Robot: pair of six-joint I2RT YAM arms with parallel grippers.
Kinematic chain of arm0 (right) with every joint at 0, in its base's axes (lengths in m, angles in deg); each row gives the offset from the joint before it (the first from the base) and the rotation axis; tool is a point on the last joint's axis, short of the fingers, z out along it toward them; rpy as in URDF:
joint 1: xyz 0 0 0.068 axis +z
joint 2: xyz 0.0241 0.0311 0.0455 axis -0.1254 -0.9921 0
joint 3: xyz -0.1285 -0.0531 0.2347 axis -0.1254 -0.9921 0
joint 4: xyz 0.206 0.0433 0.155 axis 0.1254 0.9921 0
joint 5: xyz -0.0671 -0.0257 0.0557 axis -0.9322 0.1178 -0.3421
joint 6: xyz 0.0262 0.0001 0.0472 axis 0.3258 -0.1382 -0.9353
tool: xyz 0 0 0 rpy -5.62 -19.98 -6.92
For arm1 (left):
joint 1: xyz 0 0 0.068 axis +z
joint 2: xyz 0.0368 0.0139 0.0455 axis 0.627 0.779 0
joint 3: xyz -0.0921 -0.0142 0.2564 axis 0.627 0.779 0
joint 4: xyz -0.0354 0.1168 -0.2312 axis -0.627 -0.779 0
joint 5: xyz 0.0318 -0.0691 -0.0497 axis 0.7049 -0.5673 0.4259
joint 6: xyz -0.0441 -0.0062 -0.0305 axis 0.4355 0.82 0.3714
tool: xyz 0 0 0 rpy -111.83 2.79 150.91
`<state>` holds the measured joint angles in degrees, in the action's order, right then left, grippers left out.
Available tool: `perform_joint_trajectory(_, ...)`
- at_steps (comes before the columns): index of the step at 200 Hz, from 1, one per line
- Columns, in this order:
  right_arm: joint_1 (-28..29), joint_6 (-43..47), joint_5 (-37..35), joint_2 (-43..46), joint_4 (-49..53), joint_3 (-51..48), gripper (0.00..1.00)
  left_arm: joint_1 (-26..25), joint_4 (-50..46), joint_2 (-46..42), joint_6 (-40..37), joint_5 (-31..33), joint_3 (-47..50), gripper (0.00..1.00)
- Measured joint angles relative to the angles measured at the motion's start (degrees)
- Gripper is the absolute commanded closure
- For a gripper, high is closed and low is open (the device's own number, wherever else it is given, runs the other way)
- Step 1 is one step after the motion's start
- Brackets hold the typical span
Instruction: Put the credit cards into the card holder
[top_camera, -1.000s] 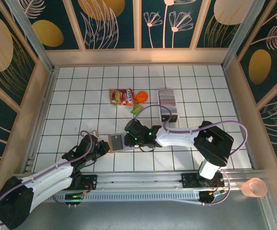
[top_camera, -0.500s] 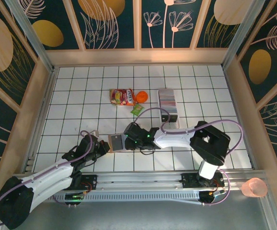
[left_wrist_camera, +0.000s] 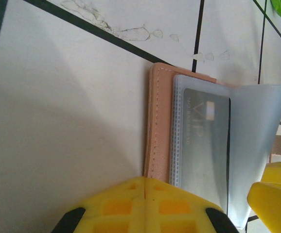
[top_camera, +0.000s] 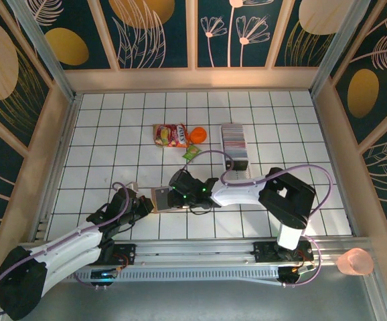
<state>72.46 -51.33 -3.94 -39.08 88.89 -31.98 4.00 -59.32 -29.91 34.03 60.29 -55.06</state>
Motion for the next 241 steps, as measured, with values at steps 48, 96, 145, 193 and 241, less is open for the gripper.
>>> perform_joint_trajectory(48,0.22,-1.31,2.58,-1.75,-5.16,0.09,0.57,-0.02,-0.55,-1.25,0.02,0.11,0.35,1.00)
perform_joint_trajectory(96,1.33,-2.29,3.08,-2.10,-9.66,0.09,0.57,0.00,-0.85,-2.08,0.04,0.13,0.68,1.00)
perform_joint_trajectory(145,1.95,-3.82,5.01,-2.19,-16.39,0.09,0.57,-0.02,-1.01,-2.84,0.04,0.20,0.96,1.00)
perform_joint_trajectory(193,2.05,-4.26,7.37,-1.64,-22.88,0.09,0.58,-0.02,-2.64,-5.14,0.33,1.49,0.98,1.00)
perform_joint_trajectory(241,2.14,-1.51,7.72,4.61,-25.79,0.09,0.57,-0.02,-3.54,-6.21,0.50,2.25,0.98,1.00)
